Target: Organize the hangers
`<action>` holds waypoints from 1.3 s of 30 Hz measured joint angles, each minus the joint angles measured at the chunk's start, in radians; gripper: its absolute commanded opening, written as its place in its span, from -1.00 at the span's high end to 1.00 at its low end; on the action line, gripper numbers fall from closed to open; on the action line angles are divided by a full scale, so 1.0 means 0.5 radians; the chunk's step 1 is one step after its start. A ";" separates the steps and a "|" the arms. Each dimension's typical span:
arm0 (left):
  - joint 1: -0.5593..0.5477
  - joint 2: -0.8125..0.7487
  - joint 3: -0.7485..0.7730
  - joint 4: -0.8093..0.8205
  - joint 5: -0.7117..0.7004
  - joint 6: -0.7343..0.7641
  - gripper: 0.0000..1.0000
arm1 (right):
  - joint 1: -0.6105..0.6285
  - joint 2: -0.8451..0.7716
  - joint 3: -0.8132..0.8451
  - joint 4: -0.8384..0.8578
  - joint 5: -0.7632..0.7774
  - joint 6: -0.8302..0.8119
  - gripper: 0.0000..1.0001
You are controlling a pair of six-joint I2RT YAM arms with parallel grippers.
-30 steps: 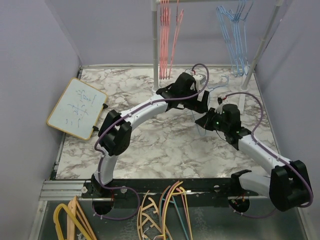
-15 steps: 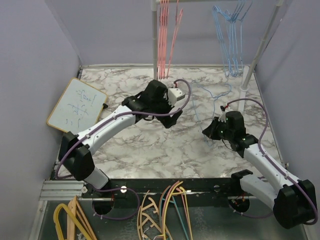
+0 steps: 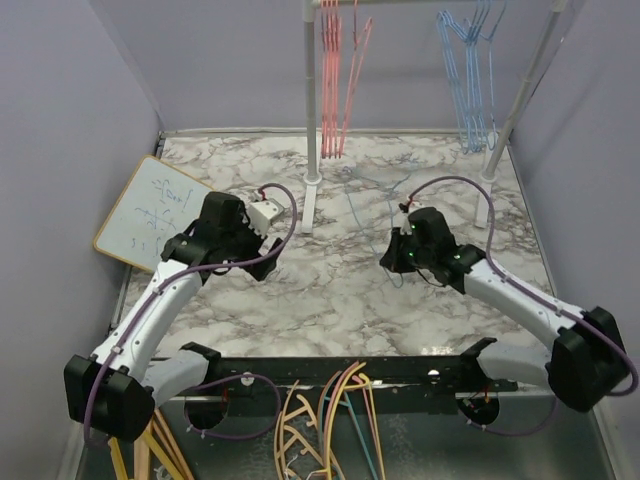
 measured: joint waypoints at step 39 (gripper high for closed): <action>0.729 -0.014 -0.212 0.343 0.303 -0.339 -0.90 | -0.243 1.457 2.924 -0.839 0.939 -0.822 0.98</action>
